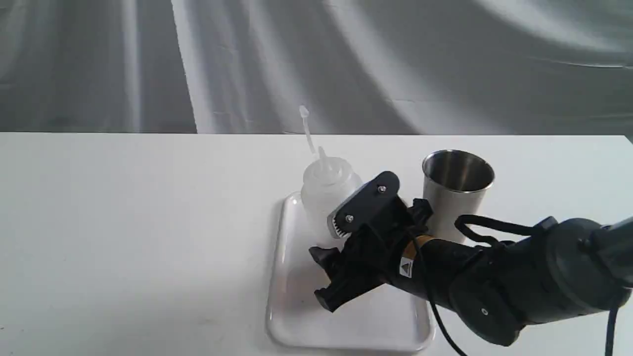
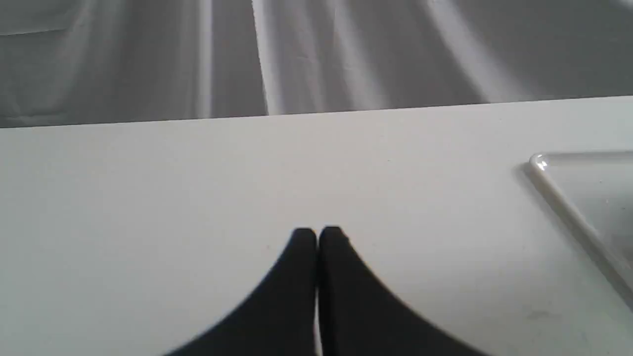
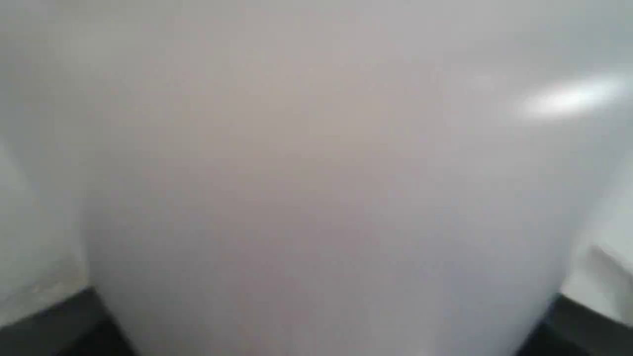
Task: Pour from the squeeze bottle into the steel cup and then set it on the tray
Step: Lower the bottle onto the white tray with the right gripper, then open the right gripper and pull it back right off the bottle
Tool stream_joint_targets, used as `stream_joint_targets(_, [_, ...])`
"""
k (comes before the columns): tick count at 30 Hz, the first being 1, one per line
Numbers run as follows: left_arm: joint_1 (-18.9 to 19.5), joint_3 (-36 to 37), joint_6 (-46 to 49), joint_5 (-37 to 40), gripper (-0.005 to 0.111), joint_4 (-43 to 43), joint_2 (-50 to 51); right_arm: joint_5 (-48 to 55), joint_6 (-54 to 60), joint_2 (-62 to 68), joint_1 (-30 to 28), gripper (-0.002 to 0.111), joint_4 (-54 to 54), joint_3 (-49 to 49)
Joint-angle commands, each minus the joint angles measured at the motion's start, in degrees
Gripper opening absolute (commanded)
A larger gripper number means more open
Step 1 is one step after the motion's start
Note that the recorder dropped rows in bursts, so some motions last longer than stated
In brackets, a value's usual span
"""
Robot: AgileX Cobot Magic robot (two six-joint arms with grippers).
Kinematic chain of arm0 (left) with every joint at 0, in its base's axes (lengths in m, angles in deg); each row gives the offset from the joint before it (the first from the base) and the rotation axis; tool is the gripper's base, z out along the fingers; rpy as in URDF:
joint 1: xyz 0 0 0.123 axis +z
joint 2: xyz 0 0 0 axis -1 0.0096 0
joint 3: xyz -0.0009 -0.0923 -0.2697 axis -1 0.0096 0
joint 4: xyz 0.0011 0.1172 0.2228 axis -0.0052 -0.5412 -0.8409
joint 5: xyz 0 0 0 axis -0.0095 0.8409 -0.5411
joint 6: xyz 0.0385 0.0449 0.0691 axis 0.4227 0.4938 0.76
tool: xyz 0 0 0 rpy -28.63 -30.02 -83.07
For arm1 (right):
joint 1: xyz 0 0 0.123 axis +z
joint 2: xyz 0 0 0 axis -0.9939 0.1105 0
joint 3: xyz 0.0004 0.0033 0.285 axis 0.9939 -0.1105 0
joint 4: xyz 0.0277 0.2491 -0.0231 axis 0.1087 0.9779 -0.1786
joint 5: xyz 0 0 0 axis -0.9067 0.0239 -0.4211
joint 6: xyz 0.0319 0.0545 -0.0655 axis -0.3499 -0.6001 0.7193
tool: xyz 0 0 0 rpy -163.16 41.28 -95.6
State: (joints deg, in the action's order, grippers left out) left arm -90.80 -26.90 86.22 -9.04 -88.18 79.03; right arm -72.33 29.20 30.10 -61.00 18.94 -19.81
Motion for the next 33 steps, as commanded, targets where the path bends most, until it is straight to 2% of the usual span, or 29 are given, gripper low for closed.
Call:
stream_joint_targets(1, [0.09,0.25,-0.15,-0.43,0.000,0.06,-0.15,-0.92,0.54,-0.54,0.10,0.021,-0.04,0.01])
stream_joint_targets(33, [0.09,0.25,-0.18,-0.43,0.000,0.06,-0.15,0.93,1.63,1.85,0.24,0.021,-1.56,0.01])
